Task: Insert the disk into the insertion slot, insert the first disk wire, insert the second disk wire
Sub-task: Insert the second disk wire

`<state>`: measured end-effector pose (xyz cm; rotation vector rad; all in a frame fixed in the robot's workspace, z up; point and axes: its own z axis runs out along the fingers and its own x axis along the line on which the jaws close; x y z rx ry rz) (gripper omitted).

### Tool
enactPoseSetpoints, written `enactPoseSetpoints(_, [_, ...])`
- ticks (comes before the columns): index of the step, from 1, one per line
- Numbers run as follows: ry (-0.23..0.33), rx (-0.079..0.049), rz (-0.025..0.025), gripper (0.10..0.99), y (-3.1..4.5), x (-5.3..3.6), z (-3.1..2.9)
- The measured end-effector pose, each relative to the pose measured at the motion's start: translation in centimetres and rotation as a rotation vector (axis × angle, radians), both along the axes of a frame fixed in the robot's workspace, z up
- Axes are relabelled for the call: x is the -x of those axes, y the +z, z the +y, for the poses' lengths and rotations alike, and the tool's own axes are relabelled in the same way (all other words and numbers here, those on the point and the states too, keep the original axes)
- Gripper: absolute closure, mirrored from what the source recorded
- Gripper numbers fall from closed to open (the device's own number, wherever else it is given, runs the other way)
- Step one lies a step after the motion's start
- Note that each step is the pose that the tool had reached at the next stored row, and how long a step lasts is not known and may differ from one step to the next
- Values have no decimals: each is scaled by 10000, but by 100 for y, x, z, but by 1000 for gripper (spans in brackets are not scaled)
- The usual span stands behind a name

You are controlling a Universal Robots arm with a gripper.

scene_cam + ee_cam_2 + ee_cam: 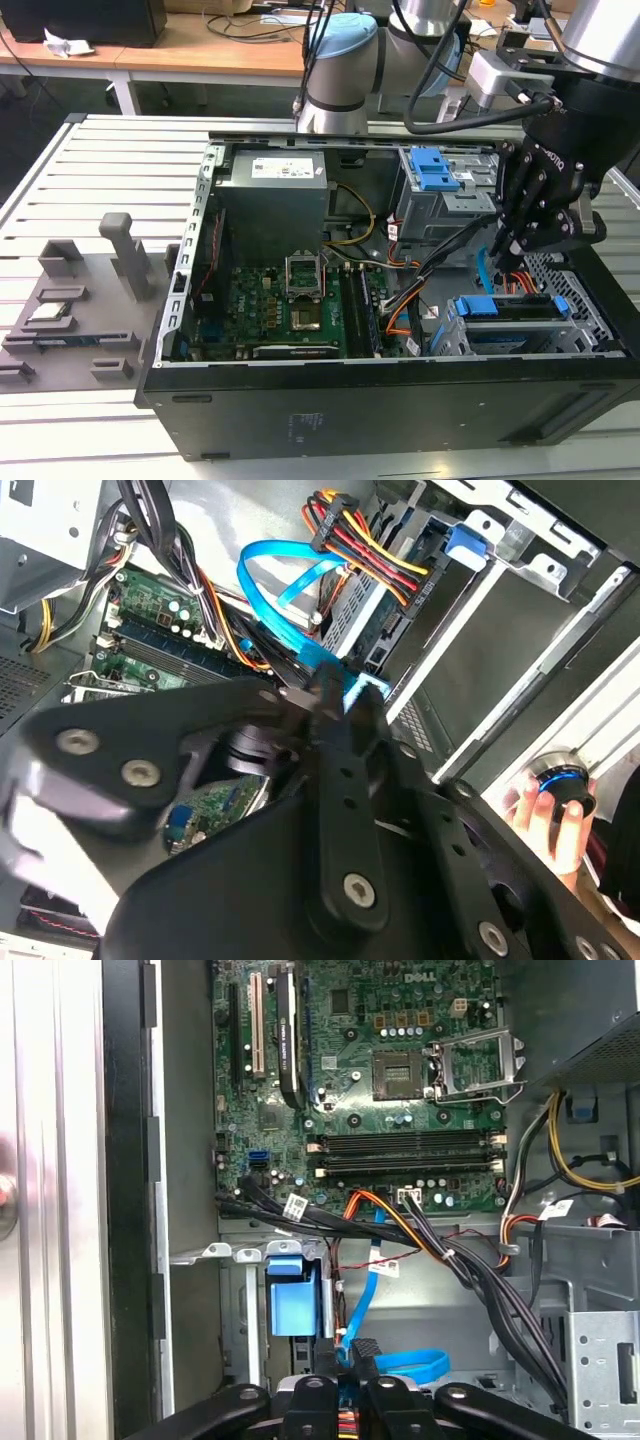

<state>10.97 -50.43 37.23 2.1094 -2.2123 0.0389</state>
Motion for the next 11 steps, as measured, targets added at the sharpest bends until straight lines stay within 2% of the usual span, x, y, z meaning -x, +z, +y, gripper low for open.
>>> enactPoseSetpoints(8, [-1, 28, 0, 925, 0, 0, -6])
enactPoseSetpoints(11, [-1, 29, 0, 925, -3, 0, -92])
